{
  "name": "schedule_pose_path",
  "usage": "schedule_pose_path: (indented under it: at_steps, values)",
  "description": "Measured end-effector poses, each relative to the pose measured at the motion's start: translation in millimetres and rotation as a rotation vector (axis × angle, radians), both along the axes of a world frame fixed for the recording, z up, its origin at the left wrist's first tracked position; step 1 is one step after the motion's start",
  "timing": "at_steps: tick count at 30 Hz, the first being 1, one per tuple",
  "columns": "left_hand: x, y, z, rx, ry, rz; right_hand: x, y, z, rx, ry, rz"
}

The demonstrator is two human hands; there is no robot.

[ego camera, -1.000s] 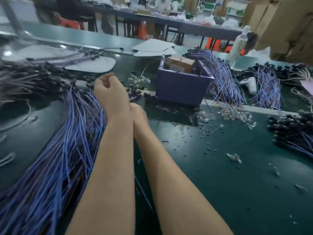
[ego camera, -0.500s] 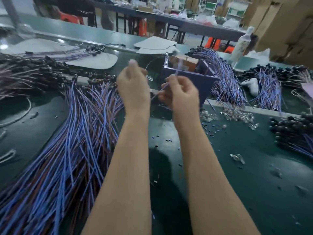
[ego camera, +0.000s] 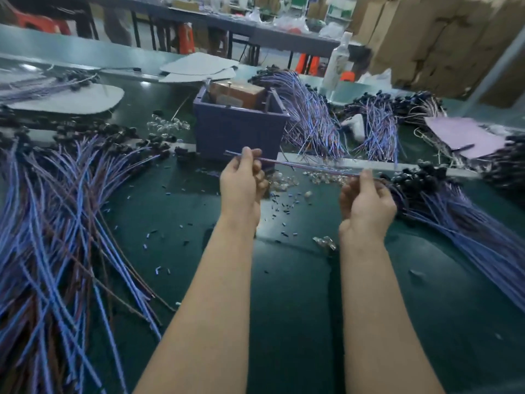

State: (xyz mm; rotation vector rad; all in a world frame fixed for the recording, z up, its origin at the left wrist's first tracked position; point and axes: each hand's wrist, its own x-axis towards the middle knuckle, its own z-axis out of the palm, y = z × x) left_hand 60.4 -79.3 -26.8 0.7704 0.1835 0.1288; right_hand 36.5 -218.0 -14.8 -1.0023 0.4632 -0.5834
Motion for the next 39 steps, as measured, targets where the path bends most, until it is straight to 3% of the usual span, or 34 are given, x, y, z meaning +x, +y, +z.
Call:
schedule_pose_path:
  at_steps: [3, 6, 9, 15, 17, 20, 23, 29, 31, 33, 35, 39]
  values:
    - [2.9, 0.9, -12.6, 0.080, 0.027, 0.063, 4.0, -3.5, -11.2, -0.108, 0.129, 0.010]
    - [6.1, -3.6, -19.3, 0.110, 0.045, -0.003, 7.7, 16.9, -14.2, -0.205, 0.230, 0.317]
    - [4.2, -7.2, -21.1, 0.176, 0.058, -0.125, 12.7, 43.3, -15.5, -0.140, 0.167, 0.502]
    - [5.1, -5.2, -21.5, 0.192, 0.019, 0.040, 21.3, 65.2, -26.2, -0.040, -0.004, 0.450]
    - [4.6, -3.3, -20.3, 0.114, 0.032, 0.116, 21.6, 61.8, -25.9, 0.018, -0.018, 0.418]
    - [8.4, 17.5, -19.9, 0.058, 0.106, 0.332, 21.6, 43.2, -22.9, 0.131, -0.034, 0.331]
    - [4.8, 21.0, -17.7, 0.325, 0.143, 0.487, 19.9, 40.4, -21.9, 0.179, -0.060, 0.373]
    - [-7.1, -6.5, -20.1, 1.043, 0.046, 0.474, 22.3, 54.9, -21.4, 0.323, -0.111, 0.550]
    - [-5.2, -10.2, -19.4, 1.146, 0.012, 0.370, 22.2, 57.4, -22.8, 0.280, -0.076, 0.587]
    - [-4.2, -12.4, -20.2, 1.026, -0.054, 0.184, 20.9, 62.0, -24.1, 0.204, -0.002, 0.623]
    - [-4.3, -11.8, -19.8, 0.877, -0.080, 0.126, 18.4, 65.0, -23.3, 0.062, 0.064, 0.625]
    - [-5.1, -5.3, -14.5, 0.557, -0.046, 0.241, 11.3, 62.0, -17.0, -0.539, 0.144, 0.582]
